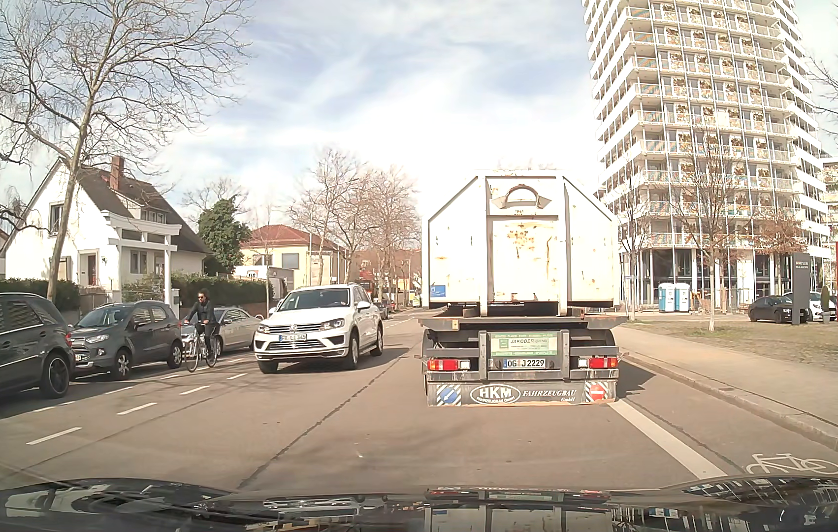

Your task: Follow the waypoints while adhering to traffic rules and regulations

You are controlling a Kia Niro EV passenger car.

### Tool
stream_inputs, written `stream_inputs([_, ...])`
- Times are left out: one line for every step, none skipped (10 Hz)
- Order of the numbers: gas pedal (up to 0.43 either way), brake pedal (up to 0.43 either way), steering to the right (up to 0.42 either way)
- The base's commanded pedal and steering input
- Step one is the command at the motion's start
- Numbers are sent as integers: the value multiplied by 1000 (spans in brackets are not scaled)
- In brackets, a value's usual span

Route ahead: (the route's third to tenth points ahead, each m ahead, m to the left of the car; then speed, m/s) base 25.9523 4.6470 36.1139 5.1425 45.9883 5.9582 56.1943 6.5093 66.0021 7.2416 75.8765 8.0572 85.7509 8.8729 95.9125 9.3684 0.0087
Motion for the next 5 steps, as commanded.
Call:
stream_inputs([0,183,-131])
stream_inputs([0,152,-131])
stream_inputs([0,37,-131])
stream_inputs([0,0,-131])
stream_inputs([0,0,-131])
